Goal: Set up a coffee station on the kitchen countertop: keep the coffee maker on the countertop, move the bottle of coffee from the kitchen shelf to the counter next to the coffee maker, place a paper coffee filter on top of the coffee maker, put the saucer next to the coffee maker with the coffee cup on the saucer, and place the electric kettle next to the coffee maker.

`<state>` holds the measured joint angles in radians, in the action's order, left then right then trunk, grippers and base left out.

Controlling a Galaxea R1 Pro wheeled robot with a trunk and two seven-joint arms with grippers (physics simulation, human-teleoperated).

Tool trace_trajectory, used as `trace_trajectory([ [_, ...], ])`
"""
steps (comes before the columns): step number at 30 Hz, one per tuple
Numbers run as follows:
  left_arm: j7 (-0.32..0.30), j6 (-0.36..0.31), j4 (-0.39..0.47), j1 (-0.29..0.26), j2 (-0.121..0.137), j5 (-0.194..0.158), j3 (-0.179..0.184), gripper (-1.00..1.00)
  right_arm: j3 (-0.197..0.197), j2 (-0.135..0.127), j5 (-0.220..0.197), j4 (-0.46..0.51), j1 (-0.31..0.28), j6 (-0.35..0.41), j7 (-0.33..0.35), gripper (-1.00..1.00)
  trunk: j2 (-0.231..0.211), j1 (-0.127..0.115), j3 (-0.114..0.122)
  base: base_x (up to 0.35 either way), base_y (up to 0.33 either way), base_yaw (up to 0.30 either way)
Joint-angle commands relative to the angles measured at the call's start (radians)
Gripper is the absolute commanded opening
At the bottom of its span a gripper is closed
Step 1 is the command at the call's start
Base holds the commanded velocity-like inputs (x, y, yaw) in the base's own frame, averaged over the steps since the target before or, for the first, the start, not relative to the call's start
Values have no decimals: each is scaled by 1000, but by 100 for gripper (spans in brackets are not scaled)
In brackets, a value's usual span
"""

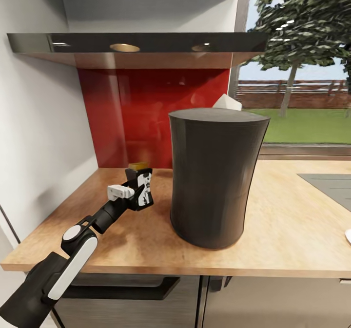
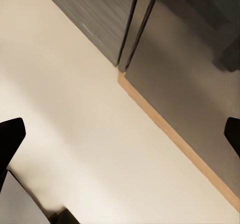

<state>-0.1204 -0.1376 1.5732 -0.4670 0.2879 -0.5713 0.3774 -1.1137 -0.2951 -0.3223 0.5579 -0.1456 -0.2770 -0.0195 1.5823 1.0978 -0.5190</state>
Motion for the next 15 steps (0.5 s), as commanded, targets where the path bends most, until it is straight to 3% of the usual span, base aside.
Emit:
trace_trajectory([
  [1, -3, -5, 1, -1, 1, -10, 1, -100, -8, -1, -11, 1, -2, -4, -2, 100, 1, 0, -1, 41, 0, 0],
  [7, -4, -5, 0, -1, 1, -10, 2, -100, -8, -1, -11, 1, -1, -4, -2, 100, 1, 0, -1, 157, 0, 0],
  [15, -4, -5, 0, -1, 1, -10, 3, -100, -7, -1, -11, 1, -1, -4, -2, 100, 1, 0, -1, 19, -35, 0],
])
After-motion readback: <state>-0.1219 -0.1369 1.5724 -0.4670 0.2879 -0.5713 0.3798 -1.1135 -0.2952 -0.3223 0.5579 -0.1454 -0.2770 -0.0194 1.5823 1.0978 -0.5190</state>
